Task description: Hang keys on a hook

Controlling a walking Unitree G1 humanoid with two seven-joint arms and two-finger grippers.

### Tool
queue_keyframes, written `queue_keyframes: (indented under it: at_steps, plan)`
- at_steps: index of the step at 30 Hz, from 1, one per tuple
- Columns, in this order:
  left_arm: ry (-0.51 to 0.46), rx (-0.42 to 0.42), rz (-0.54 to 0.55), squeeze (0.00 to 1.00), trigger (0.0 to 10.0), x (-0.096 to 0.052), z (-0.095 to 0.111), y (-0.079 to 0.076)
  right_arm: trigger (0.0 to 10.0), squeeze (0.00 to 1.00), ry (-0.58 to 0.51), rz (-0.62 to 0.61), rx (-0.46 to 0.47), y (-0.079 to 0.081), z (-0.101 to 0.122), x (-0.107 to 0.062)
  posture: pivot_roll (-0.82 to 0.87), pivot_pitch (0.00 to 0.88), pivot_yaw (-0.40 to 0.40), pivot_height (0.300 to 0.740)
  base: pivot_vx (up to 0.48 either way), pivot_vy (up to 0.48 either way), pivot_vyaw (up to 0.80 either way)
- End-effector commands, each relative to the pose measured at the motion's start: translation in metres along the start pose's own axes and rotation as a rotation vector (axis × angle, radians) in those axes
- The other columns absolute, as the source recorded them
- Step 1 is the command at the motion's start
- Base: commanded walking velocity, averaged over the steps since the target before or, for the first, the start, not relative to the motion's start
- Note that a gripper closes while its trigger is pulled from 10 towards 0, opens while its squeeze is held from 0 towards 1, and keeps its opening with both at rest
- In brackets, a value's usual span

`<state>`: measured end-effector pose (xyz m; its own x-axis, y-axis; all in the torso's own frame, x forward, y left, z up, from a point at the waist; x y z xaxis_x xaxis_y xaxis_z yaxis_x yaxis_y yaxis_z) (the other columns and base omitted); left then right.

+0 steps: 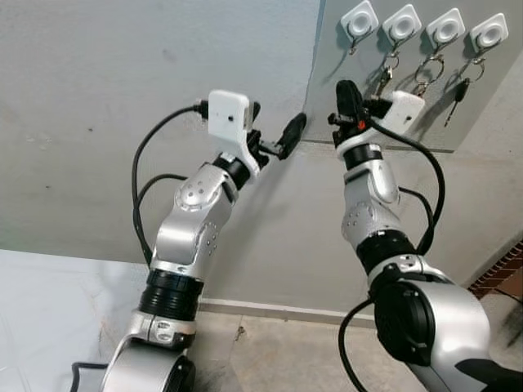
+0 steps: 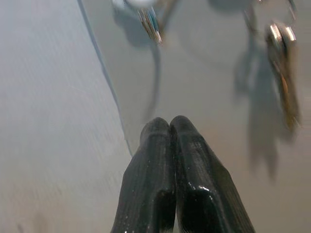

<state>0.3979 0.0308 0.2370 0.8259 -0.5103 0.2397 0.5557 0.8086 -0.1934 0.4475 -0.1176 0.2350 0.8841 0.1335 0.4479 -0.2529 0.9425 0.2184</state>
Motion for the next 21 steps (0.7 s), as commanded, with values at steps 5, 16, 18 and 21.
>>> queue_keyframes:
  at_steps: [5, 16, 18, 21]
  plan:
    - [0.08, 0.017, 0.123, 0.0, 10.0, -0.021, -0.045, 0.031, 10.0, 0.0, 0.058, -0.007, -0.052, -0.013, -0.023, -0.026, 0.01, 0.0, -0.023, 0.715, 0.0, 0.0, 0.0]
    - [0.18, 0.006, 0.232, 0.0, 10.0, -0.065, -0.094, 0.064, 10.0, 0.0, 0.155, -0.041, -0.096, -0.028, -0.061, -0.083, -0.01, 0.0, -0.022, 0.715, 0.0, 0.0, 0.0]
    - [0.17, 0.004, 0.233, 0.0, 10.0, -0.067, -0.094, 0.064, 10.0, 0.0, 0.154, -0.043, -0.1, -0.028, -0.061, -0.086, -0.01, 0.0, -0.022, 0.715, 0.0, 0.0, 0.0]
    - [0.161, 0.0, 0.228, 0.0, 10.0, -0.067, -0.093, 0.063, 10.0, 0.0, 0.149, -0.039, -0.111, -0.026, -0.06, -0.09, -0.01, 0.0, -0.024, 0.715, 0.0, 0.0, 0.0]
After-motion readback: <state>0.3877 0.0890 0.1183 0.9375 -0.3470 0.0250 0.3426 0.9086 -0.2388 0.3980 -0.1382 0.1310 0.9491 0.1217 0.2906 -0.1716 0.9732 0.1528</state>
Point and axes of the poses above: a point about 5 cm out from each wrist's last joint towards the gripper, its own x axis pointing out of the wrist towards the gripper, its own z axis along the axis of the wrist's last joint, y = z × x, the point moved 6 cm from there along x, pointing out of the wrist towards the gripper, and after that the axes turned 6 degrees about -x, right-handed, at the moved point
